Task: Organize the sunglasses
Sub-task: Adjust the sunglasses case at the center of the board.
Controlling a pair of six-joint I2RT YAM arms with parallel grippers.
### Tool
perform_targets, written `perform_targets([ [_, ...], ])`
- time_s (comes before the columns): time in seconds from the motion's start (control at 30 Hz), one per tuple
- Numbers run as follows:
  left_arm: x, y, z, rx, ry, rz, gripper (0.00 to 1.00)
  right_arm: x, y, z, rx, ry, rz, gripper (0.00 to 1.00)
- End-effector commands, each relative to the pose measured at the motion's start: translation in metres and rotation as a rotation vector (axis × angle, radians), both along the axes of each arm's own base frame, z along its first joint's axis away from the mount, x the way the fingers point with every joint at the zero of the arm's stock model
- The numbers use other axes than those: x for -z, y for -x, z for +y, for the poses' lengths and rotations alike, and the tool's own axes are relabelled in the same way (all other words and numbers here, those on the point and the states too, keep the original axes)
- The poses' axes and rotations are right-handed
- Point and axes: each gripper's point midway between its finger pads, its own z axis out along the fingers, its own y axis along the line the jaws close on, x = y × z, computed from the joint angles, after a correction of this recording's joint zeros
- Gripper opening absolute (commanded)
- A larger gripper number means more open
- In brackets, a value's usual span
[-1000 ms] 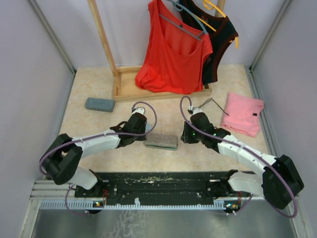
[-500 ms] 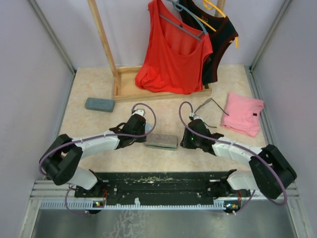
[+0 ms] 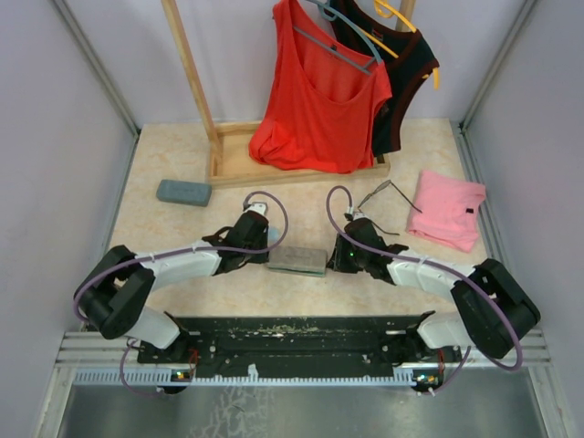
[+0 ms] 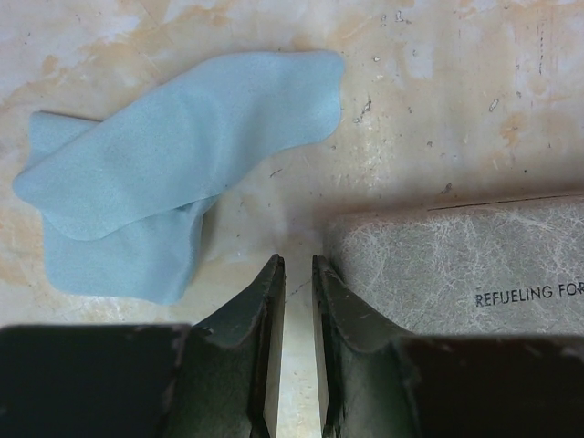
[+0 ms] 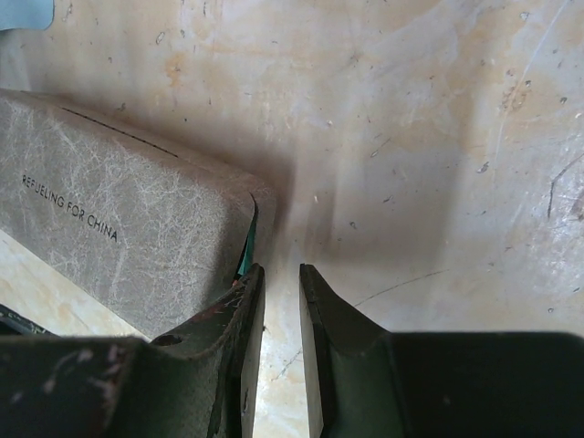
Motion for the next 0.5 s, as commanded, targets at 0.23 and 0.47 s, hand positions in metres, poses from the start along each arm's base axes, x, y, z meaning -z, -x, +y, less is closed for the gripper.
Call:
perform_targets([
  [0.23,0.003,0.004,-0.016,0.060,0.059,0.014,0.24,-0.024,-0.013,0.023,-0.040,-0.083,-0.050,0.21],
  [0.47,0.004,0.005,-0.016,0.061,0.051,0.015,0.24,-0.023,-0.016,0.017,-0.025,-0.042,-0.051,0.20],
])
